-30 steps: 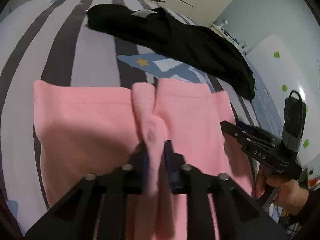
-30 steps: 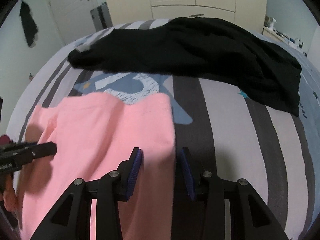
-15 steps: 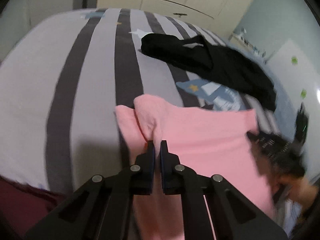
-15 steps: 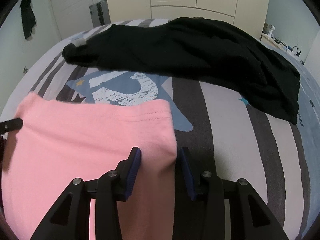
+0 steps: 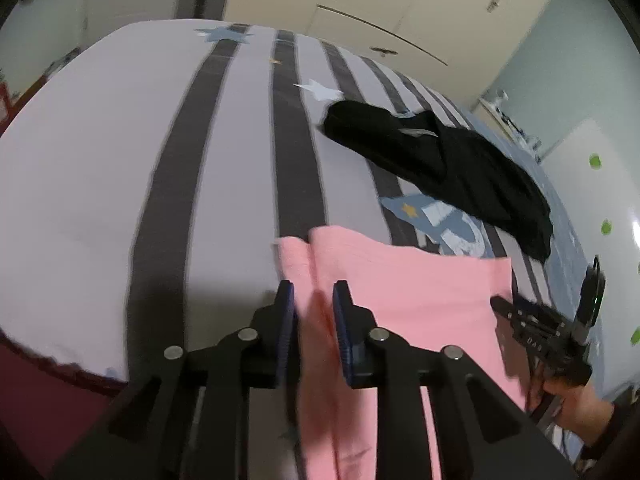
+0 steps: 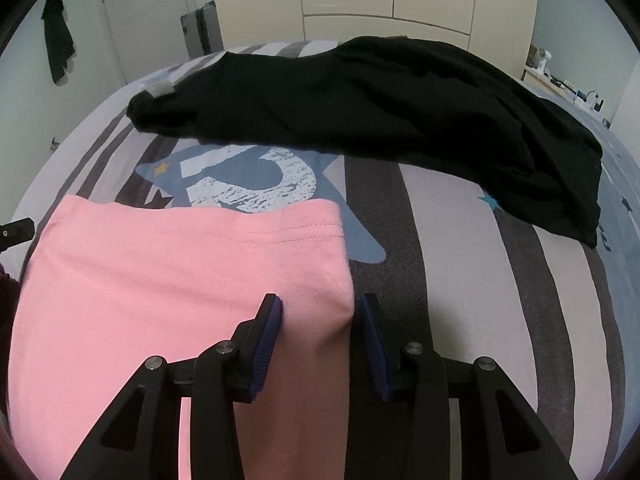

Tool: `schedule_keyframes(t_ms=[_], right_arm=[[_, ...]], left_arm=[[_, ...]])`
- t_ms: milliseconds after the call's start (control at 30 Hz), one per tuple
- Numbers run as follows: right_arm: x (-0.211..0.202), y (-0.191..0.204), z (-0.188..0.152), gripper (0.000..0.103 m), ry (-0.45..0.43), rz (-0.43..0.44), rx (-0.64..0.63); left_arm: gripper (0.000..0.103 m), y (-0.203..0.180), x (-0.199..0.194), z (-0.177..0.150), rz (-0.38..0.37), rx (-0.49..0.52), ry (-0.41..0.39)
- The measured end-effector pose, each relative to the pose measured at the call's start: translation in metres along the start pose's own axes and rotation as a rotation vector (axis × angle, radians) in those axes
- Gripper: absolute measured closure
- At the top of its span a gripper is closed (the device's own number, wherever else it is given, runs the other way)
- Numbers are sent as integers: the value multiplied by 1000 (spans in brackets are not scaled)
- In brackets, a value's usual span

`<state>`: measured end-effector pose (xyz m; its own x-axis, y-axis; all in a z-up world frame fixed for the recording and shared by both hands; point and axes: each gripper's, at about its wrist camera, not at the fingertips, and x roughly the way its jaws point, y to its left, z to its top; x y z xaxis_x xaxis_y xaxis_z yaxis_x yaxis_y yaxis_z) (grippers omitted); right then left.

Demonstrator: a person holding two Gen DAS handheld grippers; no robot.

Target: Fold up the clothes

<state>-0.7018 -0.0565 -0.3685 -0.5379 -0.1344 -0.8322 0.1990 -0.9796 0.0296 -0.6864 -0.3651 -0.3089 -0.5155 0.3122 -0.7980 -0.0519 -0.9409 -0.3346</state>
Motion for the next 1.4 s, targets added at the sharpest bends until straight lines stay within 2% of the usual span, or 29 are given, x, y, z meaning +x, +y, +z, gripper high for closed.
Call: schedule_keyframes(t_ms=[167, 300, 400, 533, 667, 700, 833, 1000, 1067, 1133, 1233, 1333, 1400], right_arm=[[-1, 0, 0, 66, -4, -2, -1], [-1, -1, -1, 66, -8, 3, 6], [0, -2, -1, 66, -10, 7, 18], [1, -2, -1, 66, -8, 15, 26], [1, -2, 0, 66, -7, 16, 27], [1, -1, 0, 66, -7, 16, 27], [2, -1, 0, 66, -4, 11, 22], [3, 1, 0, 66, -1, 2, 18], [3, 1, 0, 66, -1, 0, 18], [3, 1, 0, 66, 2, -2, 16], [3, 1, 1, 66, 9, -2, 17], [-1, -3, 3, 64, 19, 25, 40], [-10, -6, 1, 64, 22, 46, 60]], left_arm=[[85, -15, 22, 7, 19, 26, -4], [85, -19, 37, 10, 86, 67, 30], [85, -17, 35, 11, 103, 58, 26], [77, -19, 35, 9, 144, 79, 11], [77, -22, 40, 6, 166, 112, 8], [78, -22, 42, 5, 170, 122, 8], [101, -25, 36, 9, 184, 159, -18], [101, -27, 24, 23, 227, 207, -51], [103, -17, 13, 32, 252, 167, -78], [103, -1, 1, 40, 222, 87, -90], [103, -1, -17, 29, 175, 123, -61], [98, -10, -34, -3, 141, 173, -6], [97, -15, -47, -33, 89, 170, 30]])
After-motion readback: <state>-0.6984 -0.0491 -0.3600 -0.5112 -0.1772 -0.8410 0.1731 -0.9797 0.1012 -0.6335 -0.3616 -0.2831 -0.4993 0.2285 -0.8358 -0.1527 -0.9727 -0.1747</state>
